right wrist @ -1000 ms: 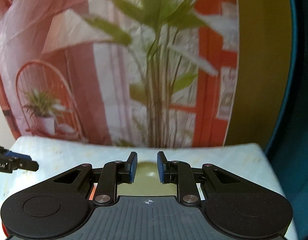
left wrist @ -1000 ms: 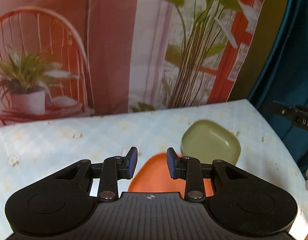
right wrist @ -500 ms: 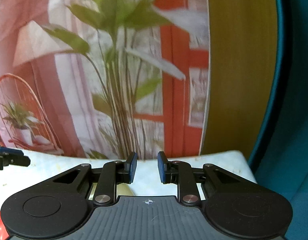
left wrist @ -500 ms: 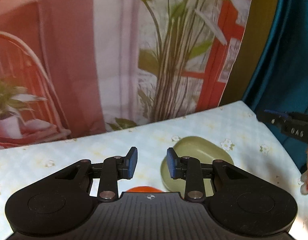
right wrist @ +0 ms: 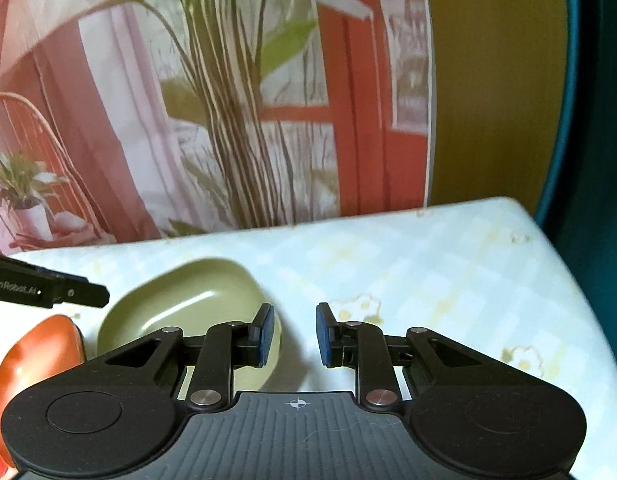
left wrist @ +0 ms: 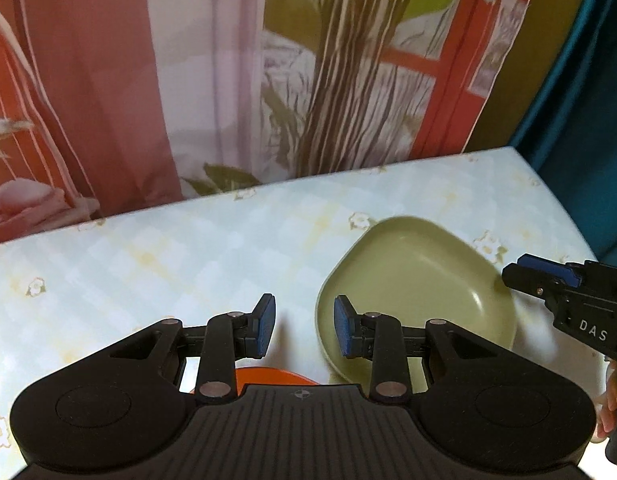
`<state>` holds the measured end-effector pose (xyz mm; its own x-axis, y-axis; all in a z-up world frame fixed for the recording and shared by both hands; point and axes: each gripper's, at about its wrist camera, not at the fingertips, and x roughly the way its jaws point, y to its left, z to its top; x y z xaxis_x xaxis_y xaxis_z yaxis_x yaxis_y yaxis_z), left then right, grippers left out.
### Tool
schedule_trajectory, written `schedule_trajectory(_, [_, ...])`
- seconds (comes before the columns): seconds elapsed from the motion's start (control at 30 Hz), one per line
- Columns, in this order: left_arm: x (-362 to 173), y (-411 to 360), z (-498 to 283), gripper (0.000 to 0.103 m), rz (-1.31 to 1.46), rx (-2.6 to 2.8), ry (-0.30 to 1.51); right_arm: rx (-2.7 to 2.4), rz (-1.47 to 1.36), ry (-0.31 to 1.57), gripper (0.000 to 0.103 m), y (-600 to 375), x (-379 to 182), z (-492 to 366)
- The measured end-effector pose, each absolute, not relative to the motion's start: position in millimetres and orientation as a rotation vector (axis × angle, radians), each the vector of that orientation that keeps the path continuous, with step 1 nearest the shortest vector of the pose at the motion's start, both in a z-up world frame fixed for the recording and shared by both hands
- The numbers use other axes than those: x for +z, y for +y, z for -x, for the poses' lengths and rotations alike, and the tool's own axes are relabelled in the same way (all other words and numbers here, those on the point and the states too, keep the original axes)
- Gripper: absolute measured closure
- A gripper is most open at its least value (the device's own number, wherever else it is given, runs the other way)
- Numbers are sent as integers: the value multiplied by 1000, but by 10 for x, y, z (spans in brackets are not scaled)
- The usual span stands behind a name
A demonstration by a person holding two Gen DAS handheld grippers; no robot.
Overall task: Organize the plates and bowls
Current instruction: 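Grip the green plate rim with both tools and lower it onto the plate stack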
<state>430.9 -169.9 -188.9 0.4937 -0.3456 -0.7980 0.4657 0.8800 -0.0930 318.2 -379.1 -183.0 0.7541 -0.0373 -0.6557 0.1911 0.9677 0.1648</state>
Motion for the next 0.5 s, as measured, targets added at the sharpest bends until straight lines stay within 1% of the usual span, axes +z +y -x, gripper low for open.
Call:
schedule_trajectory(0.43, [-2061, -1766, -4366, 70, -151, -547, 989, -99, -276, 765, 82, -3741, -1989, -3223])
schedule_trajectory(0.47, [-2069, -1773, -4361, 73, -152, -551, 990, -99, -282, 765, 82, -3742, -1992, -3222])
schedule_trajectory(0.5, [-2071, -1784, -4346, 90, -164, -553, 987, -98, -285, 766, 82, -3747, -1994, -3221])
